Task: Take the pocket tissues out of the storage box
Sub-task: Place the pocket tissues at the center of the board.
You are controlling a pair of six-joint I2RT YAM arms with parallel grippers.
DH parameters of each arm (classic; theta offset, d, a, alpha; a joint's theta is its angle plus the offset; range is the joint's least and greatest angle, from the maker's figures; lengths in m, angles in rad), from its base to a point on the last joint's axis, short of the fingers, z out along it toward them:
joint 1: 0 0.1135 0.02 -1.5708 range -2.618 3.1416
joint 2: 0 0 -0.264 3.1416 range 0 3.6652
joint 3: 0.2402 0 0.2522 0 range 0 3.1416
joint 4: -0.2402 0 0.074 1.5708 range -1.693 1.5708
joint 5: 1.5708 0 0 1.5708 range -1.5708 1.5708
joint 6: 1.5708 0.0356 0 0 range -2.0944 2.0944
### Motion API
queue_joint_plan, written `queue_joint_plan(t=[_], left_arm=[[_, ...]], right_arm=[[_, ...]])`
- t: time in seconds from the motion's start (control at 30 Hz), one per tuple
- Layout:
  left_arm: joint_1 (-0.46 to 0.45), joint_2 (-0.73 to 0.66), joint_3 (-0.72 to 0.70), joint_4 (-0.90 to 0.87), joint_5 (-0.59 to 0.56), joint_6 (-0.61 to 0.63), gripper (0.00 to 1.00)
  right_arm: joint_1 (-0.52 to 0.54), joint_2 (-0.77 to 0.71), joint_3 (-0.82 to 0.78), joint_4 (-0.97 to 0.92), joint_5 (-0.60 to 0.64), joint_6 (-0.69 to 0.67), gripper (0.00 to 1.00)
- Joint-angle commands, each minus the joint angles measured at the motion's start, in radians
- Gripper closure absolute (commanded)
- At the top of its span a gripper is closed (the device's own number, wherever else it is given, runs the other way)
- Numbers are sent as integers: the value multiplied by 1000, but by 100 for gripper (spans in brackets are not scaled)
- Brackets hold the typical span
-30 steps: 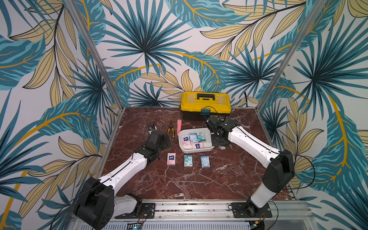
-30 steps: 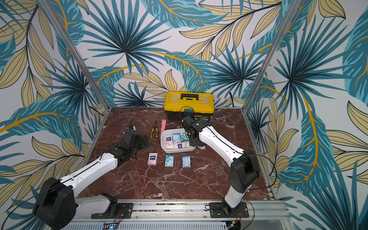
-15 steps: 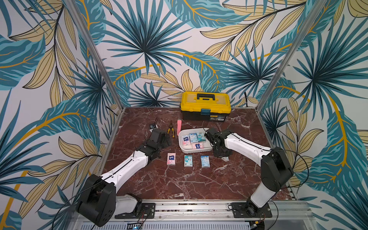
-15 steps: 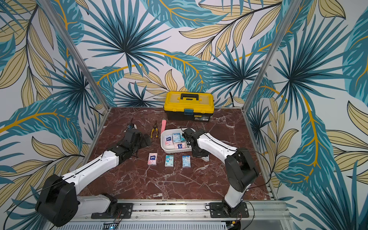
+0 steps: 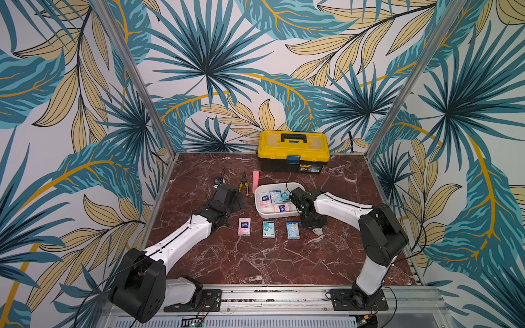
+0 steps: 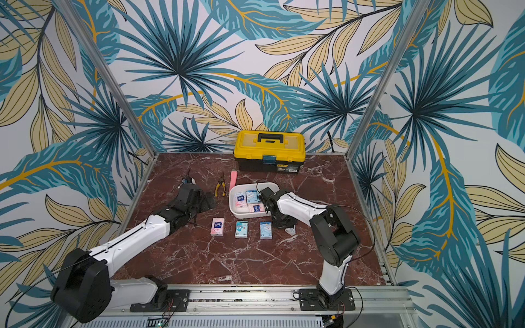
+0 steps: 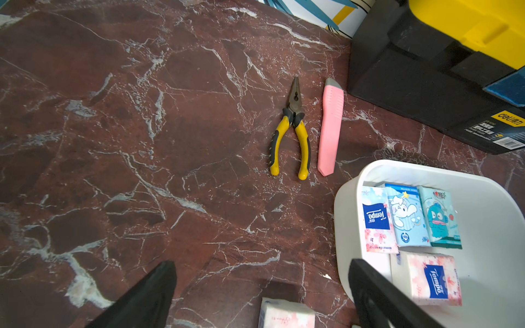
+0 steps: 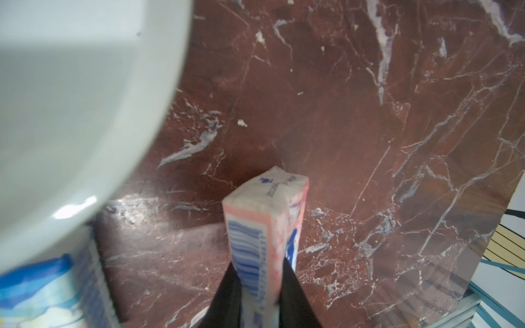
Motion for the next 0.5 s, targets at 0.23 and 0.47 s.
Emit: queue_joint_plan(t=[0.23,0.47], left_arm=[[6,-3,47,-30,-2,-7,0],[6,-8,96,-65,-5,21,0]], right_arm=[[15,-6,-58,5,-59,-22,71],[15,-72,-35,0,-72,-16,57]])
